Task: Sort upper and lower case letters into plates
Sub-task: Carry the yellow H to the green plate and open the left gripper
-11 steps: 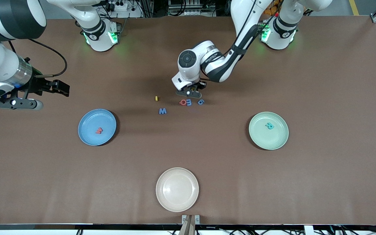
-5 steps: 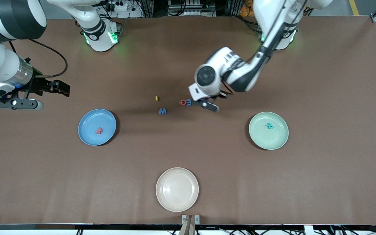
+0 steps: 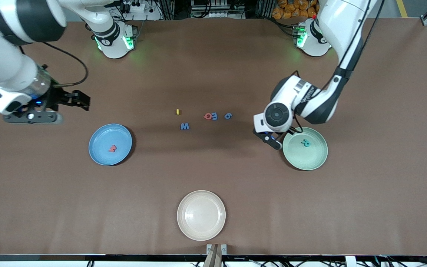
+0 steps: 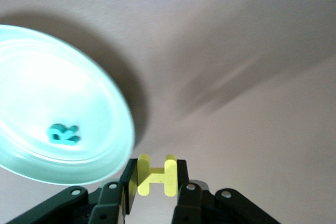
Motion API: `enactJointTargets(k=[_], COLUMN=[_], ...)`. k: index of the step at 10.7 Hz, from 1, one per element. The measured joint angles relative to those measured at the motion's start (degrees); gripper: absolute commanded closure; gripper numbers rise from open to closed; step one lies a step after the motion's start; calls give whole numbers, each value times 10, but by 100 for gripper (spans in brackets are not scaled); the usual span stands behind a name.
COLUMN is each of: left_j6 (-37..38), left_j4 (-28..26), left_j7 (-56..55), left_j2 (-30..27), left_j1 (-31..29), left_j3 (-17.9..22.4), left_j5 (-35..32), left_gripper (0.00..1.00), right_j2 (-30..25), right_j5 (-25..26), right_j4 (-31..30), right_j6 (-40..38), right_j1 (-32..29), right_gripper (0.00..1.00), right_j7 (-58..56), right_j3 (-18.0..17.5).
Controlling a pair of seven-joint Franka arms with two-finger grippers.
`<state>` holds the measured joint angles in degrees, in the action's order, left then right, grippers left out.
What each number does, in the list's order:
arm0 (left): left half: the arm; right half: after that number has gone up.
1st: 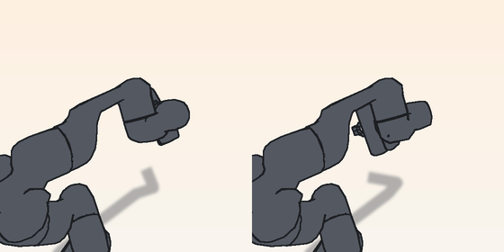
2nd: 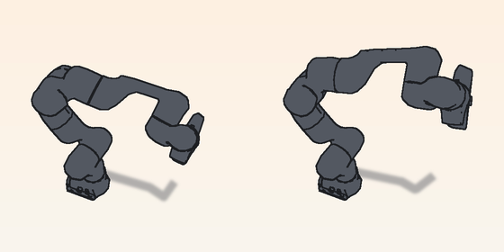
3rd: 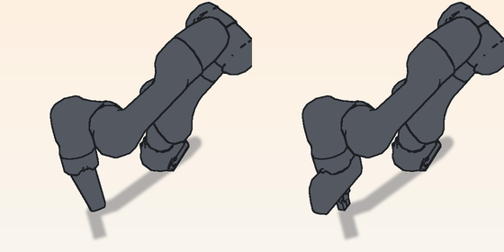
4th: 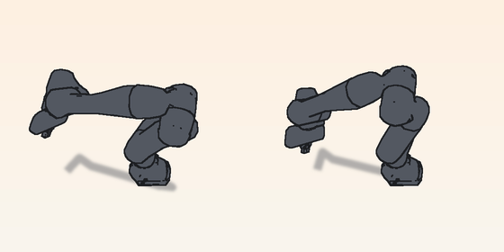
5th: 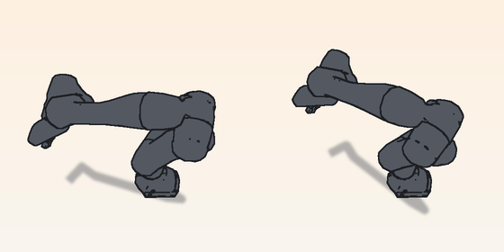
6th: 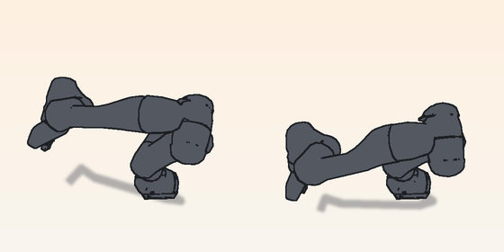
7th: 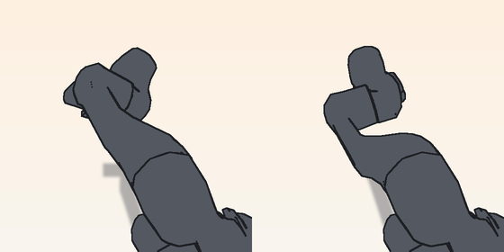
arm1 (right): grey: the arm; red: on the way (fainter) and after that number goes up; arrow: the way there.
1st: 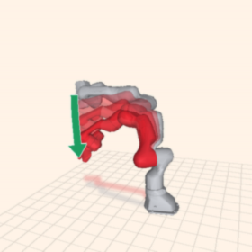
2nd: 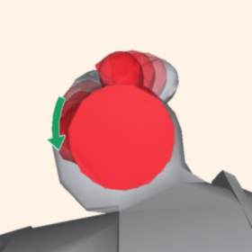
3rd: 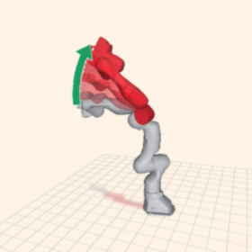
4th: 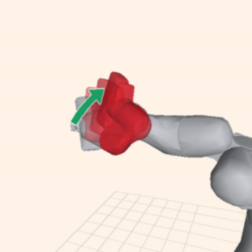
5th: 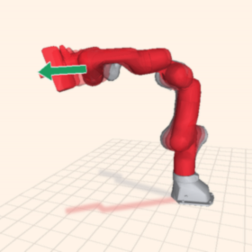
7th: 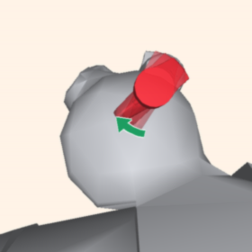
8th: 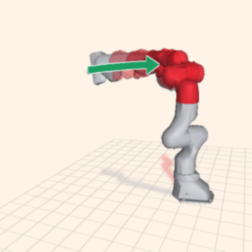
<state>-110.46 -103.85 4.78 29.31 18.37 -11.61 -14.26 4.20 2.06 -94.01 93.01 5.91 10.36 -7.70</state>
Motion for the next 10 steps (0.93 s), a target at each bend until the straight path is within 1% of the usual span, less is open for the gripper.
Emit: enactJointTargets(k=[4,6,7,9,10], left_j6=[-48,-57,-60,-61,-62], left_j4=[-7,-7,-7,-7,-7], left_j7=[83,94,95,95,95], left_j2=[20,27,28,29,29], left_j1=[-48,-55,-54,-54,-54], left_j3=[-1,-1,-2,-4,-4], left_j5=[-8,-8,-8,-8,-8], left_gripper=[100,92,83,83,90], right_j2=[44,72,84,111,125], right_j5=[-1,-1,-2,-1,-1], right_j4=[-2,-3,-4,-14,-22], right_j6=[32,34,38,63,73], right_j1=[23,30,33,44,47], right_gripper=[0,0,0,0,0], right_j7=[5,9,9,9,9], right_j3=[-69,-89,-95,-110,-117])
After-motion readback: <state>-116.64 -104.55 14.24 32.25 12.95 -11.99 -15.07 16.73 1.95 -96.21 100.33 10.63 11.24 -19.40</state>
